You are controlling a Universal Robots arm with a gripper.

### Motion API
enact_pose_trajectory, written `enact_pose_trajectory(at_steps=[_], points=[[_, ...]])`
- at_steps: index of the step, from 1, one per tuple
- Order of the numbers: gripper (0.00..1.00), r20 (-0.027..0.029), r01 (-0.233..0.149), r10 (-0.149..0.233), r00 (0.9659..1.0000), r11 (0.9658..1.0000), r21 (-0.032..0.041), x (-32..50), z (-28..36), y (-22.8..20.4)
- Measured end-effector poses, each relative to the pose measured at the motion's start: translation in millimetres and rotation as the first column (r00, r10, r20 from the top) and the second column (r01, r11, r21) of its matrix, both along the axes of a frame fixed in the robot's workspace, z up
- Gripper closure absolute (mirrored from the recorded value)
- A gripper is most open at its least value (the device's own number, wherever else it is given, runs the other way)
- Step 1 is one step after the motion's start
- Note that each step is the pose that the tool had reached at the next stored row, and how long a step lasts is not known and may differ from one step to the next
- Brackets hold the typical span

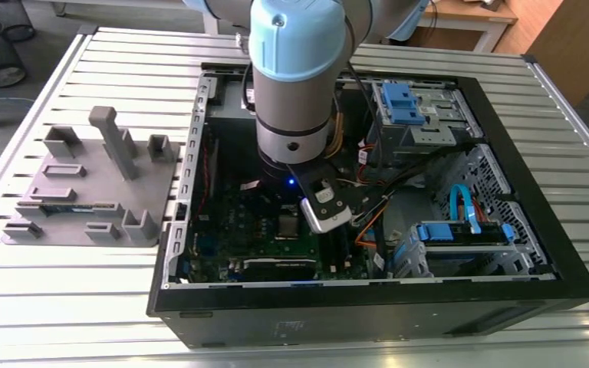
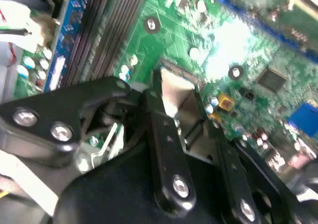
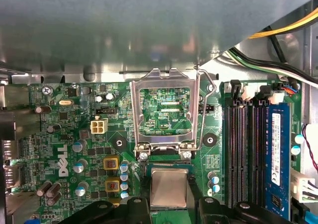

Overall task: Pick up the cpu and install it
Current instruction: 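Place the cpu into insertion slot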

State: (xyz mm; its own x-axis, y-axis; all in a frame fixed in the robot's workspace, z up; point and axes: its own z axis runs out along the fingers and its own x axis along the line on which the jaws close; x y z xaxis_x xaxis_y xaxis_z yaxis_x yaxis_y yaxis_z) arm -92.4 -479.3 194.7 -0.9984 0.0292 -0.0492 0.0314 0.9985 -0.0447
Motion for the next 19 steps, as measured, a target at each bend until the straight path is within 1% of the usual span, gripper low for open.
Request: enact_pose_trajectory(at_steps=[1,6,11,15,19], points=[[0.62,-0.0004,0.0,0.0,1.0,1.0,-0.0003,-0.1,0.9,-0.1],[0.62,-0.0004,0.0,0.0,1.0,1.0,-0.0003,-0.2,1.6,0.0],[0.62,-0.0004,0.0,0.0,1.0,1.0,-0.0004,-0.2,1.7,-0.1],[0.62,-0.0004,0.011,-0.011,0.9999,0.9999,-0.0004,0.2,1.7,-0.5],[0.62,-0.0004,0.012,-0.012,0.9999,0.9999,-0.0004,0.3,1.7,-0.5]])
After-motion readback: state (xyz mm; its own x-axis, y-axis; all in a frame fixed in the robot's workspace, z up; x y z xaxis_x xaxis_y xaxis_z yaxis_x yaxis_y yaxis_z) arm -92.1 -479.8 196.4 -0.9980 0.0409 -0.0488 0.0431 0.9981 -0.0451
